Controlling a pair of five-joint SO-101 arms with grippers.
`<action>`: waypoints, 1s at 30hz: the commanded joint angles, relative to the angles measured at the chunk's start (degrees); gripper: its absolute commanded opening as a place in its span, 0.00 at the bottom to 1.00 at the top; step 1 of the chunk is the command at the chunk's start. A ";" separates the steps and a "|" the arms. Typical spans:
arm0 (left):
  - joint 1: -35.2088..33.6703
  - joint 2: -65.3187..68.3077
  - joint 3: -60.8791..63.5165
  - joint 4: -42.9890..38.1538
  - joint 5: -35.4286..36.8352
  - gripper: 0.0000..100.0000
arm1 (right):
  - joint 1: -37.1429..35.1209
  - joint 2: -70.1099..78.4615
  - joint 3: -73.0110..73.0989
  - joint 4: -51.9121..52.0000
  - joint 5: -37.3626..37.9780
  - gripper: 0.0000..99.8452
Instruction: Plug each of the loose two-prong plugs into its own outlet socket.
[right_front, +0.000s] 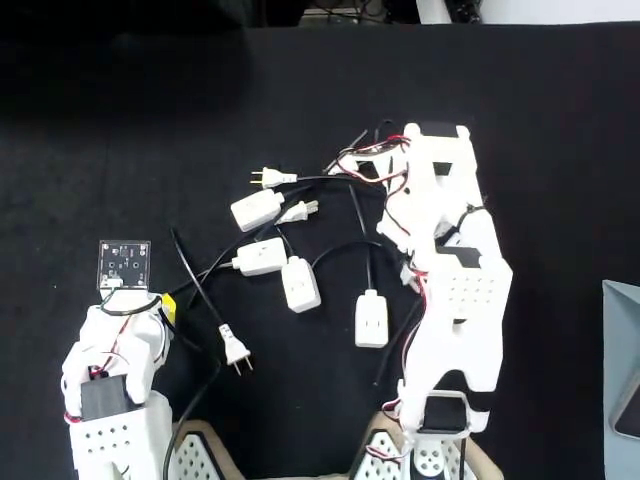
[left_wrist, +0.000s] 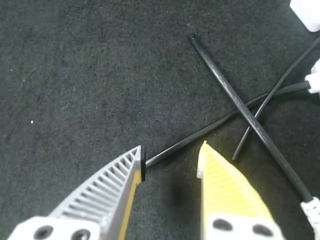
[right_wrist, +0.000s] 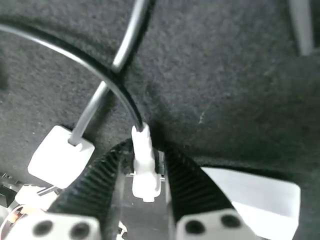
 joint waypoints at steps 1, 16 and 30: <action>-0.57 -0.35 -0.75 -0.26 0.00 0.19 | -0.26 -8.22 2.33 2.37 -0.79 0.01; -0.04 -0.35 -4.44 -7.82 9.58 0.19 | -12.04 -56.66 31.16 -3.60 -19.96 0.01; 11.65 0.09 -13.05 -17.23 20.22 0.19 | -28.57 -84.18 61.41 -36.13 -39.56 0.01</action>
